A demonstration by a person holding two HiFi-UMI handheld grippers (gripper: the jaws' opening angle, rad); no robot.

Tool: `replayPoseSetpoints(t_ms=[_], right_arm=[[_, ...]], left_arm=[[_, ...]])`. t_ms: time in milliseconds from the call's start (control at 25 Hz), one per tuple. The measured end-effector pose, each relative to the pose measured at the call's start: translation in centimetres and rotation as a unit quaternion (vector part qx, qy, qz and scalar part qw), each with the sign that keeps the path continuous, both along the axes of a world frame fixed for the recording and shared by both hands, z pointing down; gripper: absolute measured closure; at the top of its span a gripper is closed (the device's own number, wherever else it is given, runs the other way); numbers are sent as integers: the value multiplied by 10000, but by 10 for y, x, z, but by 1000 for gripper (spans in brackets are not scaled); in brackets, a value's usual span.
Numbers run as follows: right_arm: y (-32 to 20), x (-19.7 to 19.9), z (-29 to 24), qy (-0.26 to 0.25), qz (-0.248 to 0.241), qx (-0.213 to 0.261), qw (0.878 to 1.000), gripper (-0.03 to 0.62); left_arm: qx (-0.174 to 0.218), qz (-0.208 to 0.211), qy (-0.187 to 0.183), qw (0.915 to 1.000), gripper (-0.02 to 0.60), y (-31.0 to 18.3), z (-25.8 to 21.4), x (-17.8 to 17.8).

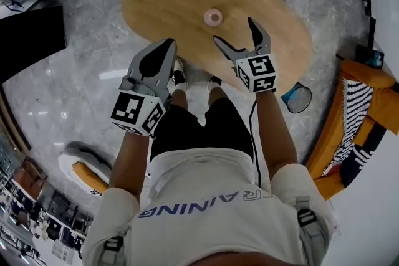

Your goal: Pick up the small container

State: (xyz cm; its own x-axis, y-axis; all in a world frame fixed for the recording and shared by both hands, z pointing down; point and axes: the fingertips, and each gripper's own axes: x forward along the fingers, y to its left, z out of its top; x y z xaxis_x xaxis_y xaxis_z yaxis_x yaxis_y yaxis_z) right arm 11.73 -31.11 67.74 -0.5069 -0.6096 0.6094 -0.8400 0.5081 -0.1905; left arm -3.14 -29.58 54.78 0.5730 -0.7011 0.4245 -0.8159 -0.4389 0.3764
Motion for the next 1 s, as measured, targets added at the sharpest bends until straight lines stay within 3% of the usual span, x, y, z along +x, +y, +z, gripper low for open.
replayPoseSetpoints(t_ms=[480, 1000], right_arm=[[-26, -24, 187, 327, 49, -759, 9966, 96], [-44, -45, 261, 447, -111, -487, 9978, 101]], left_arm=[[-273, 115, -134, 9995, 581, -14, 98, 14], [-492, 67, -191, 9986, 581, -11, 158, 13]])
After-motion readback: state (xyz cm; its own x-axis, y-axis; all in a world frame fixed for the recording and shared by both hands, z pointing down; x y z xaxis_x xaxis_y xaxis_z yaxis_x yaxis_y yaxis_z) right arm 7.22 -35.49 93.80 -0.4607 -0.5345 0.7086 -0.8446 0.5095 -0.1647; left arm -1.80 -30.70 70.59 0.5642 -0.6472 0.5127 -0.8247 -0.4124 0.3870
